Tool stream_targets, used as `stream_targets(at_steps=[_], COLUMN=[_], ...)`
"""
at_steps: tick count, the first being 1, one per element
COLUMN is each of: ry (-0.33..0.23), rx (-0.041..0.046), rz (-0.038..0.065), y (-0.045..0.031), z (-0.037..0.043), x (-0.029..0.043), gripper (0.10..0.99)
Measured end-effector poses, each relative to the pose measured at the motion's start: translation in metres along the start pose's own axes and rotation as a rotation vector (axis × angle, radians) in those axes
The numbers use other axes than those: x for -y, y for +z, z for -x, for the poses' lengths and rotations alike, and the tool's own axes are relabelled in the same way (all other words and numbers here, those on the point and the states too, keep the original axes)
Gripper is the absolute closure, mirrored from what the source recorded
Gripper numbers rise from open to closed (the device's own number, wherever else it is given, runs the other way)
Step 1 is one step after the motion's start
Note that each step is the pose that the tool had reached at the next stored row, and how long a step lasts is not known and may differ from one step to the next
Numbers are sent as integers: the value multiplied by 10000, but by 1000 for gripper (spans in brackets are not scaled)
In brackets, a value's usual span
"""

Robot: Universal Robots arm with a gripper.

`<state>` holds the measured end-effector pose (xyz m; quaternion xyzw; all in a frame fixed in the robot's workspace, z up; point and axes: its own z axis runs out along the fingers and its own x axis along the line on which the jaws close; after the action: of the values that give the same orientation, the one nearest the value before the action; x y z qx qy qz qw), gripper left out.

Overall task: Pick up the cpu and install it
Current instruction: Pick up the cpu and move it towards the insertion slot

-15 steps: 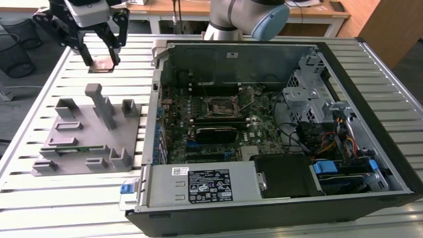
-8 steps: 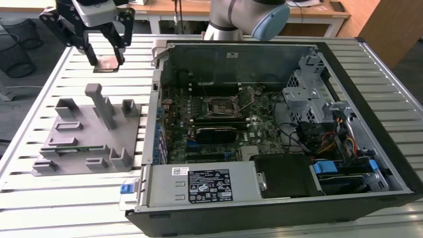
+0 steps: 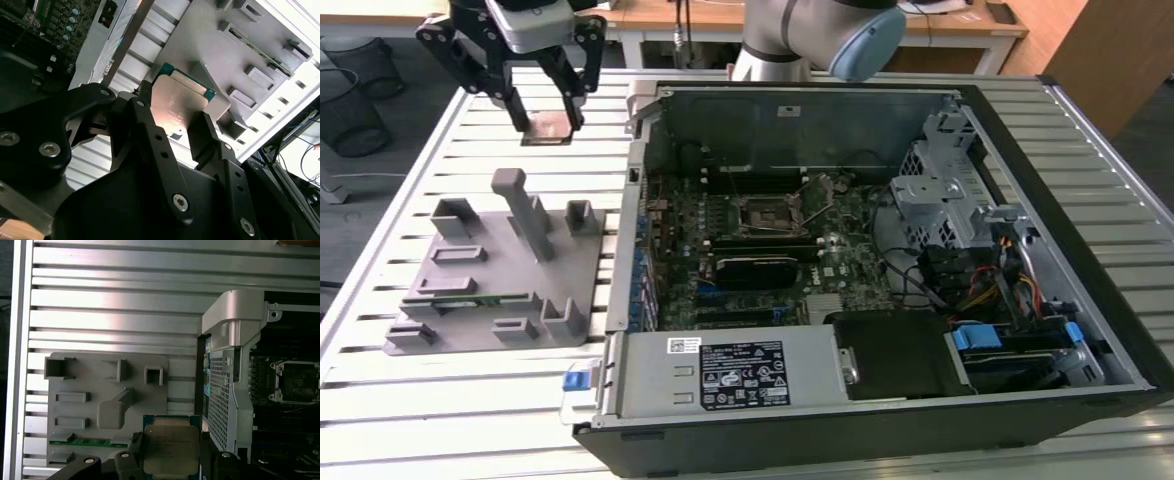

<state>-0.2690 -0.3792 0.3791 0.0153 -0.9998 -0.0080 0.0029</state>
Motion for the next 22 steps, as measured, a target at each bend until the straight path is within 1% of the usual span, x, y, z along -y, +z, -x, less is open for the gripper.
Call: stream_targets(at_steps=[22], ry=[0], rx=[0], rz=[0], y=[-1], z=[309], x=[-16], gripper=[553])
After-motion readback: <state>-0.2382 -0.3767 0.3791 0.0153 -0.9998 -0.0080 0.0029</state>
